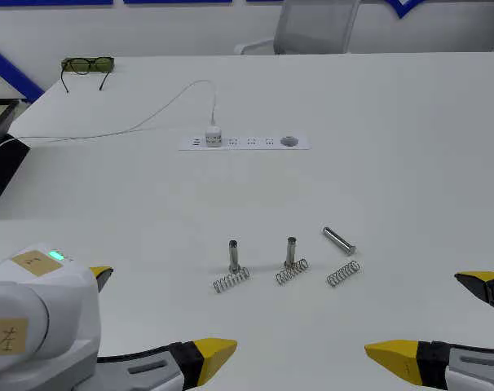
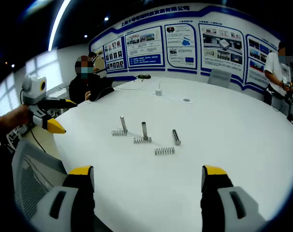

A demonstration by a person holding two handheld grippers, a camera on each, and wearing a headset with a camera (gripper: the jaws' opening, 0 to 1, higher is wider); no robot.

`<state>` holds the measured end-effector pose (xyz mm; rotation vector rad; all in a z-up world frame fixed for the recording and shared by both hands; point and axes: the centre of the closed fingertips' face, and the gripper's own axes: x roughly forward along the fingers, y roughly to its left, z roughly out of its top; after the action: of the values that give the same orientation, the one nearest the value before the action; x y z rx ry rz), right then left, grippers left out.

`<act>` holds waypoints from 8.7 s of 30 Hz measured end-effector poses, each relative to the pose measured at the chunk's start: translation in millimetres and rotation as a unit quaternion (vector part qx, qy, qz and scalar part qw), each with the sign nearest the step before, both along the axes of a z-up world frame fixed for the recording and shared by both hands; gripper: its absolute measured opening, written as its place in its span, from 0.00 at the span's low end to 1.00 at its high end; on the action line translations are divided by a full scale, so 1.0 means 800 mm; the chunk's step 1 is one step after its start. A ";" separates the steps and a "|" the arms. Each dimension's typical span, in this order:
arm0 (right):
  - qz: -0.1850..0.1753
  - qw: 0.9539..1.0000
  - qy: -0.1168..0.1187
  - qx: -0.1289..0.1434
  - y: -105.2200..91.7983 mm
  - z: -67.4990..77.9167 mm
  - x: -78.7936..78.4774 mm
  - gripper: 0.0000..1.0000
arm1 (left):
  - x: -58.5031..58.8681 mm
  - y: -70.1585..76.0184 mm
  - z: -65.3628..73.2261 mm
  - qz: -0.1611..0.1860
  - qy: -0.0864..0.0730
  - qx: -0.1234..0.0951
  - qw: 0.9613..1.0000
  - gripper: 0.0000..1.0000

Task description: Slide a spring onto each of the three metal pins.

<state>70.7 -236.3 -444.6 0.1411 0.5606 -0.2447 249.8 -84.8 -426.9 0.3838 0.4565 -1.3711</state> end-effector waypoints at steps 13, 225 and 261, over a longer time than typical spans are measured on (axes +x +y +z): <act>-0.003 1.000 -0.002 0.001 -0.002 0.001 -0.002 0.93 | 0.001 0.000 0.001 0.002 0.002 -0.002 1.000 1.00; 0.007 0.999 0.054 -0.007 -0.105 -0.044 0.127 0.23 | -0.002 -0.017 -0.013 -0.027 0.000 -0.026 0.999 0.81; 0.104 0.992 -0.056 0.037 -0.019 -0.007 0.116 0.53 | 0.038 -0.089 -0.093 -0.102 -0.035 0.006 0.994 0.48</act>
<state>163.7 -251.6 -449.9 0.1668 0.4679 -0.0131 280.3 -155.8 -501.2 0.4970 0.3754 -1.5490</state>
